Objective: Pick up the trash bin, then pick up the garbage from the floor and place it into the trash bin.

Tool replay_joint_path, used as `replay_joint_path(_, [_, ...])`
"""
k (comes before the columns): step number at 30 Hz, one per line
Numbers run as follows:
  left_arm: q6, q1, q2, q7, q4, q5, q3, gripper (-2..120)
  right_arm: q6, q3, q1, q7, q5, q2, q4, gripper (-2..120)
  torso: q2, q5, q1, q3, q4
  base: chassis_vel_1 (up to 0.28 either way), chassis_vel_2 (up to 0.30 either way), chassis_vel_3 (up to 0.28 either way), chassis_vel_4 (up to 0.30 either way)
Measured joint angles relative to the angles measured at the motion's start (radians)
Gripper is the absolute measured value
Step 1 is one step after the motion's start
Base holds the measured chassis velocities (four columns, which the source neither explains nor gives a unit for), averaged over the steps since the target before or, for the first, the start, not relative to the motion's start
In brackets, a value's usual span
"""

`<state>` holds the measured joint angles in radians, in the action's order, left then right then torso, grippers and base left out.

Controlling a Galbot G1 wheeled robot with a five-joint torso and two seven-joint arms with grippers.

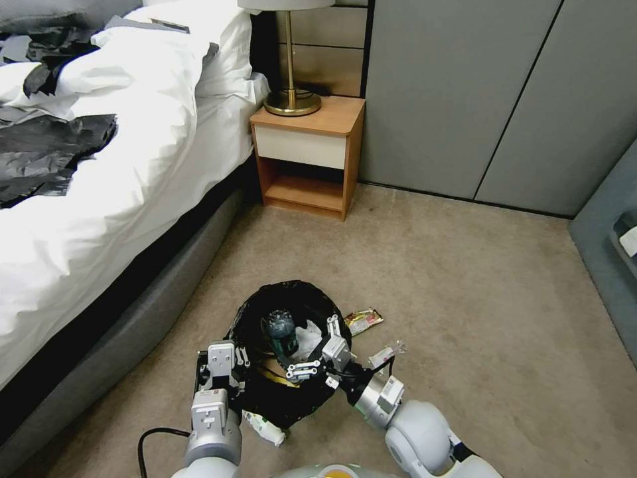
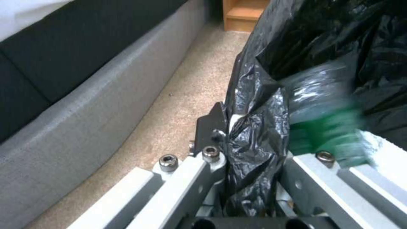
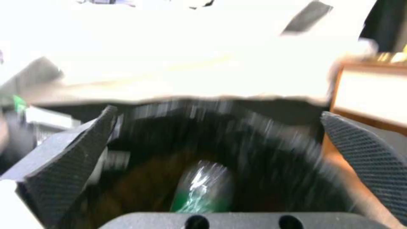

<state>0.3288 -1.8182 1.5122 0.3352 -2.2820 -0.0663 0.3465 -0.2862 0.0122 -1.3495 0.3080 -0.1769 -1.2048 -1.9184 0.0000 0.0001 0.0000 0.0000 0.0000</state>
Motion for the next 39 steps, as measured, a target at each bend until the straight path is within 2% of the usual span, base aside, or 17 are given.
replay_joint_path(5, [0.0,0.001,-0.001,0.0,0.0,0.0,0.005,3,0.016,0.043,-0.014,-0.058,0.0,0.001,-0.138,114,0.0,-0.0001,0.0,0.0,0.0,0.0,0.0,0.0,0.0])
replay_joint_path(7, [0.0,0.001,-0.001,0.0,0.0,0.001,0.008,3,0.025,0.098,-0.046,-0.144,0.018,-0.022,-0.233,114,0.0,-0.0002,0.0,0.0,0.0001,0.0,0.0,0.0,0.0])
replay_joint_path(9, [0.0,0.001,-0.001,0.0,0.0,0.001,0.008,3,0.026,0.105,-0.051,-0.153,0.021,-0.025,-0.242,114,0.0,-0.0002,0.0,0.0,0.0001,0.0,0.0,0.0,0.0])
replay_joint_path(12, [0.0,0.005,-0.003,0.0,0.0,0.007,0.015,3,0.048,0.181,-0.123,-0.276,0.034,-0.059,-0.339,111,0.0,-0.0002,0.0,0.0,-0.0001,0.0,0.0,0.0,0.0])
replay_joint_path(13, [0.0,0.005,-0.003,0.0,0.0,0.007,0.015,3,0.048,0.181,-0.123,-0.276,0.034,-0.059,-0.339,111,0.0,-0.0002,0.0,0.0,-0.0001,0.0,0.0,0.0,0.0])
replay_joint_path(16, [0.001,0.009,-0.003,0.0,-0.004,0.016,0.019,3,0.068,0.245,-0.213,-0.369,0.051,-0.076,-0.394,105,0.0,-0.0001,0.0,0.0,0.0,0.0,0.0,0.0,0.0])
replay_joint_path(21, [0.001,0.011,-0.003,0.0,-0.011,0.025,0.025,3,0.089,0.294,-0.322,-0.47,0.07,-0.101,-0.403,100,0.0,-0.0001,0.0,0.0,-0.0003,0.0,0.0,0.0,0.0])
replay_joint_path(27, [0.001,0.01,-0.004,0.0,-0.017,0.027,0.025,3,0.109,0.311,-0.399,-0.511,0.075,-0.113,-0.37,100,0.0,-0.0001,0.0,0.0,-0.0001,0.0,0.0,0.0,0.0])
replay_joint_path(36, [0.001,0.002,-0.005,0.001,-0.025,0.028,0.026,3,0.159,0.31,-0.385,-0.527,0.066,-0.109,-0.326,100,0.0,-0.0002,0.0,0.0,0.0,0.0,0.0,0.0,0.0])
replay_joint_path(39, [0.001,0.001,-0.004,0.001,-0.025,0.027,0.026,3,0.209,0.31,-0.358,-0.544,0.052,-0.103,-0.312,100,0.0,-0.0002,0.0,0.0,0.0001,0.0,0.0,0.0,0.0])
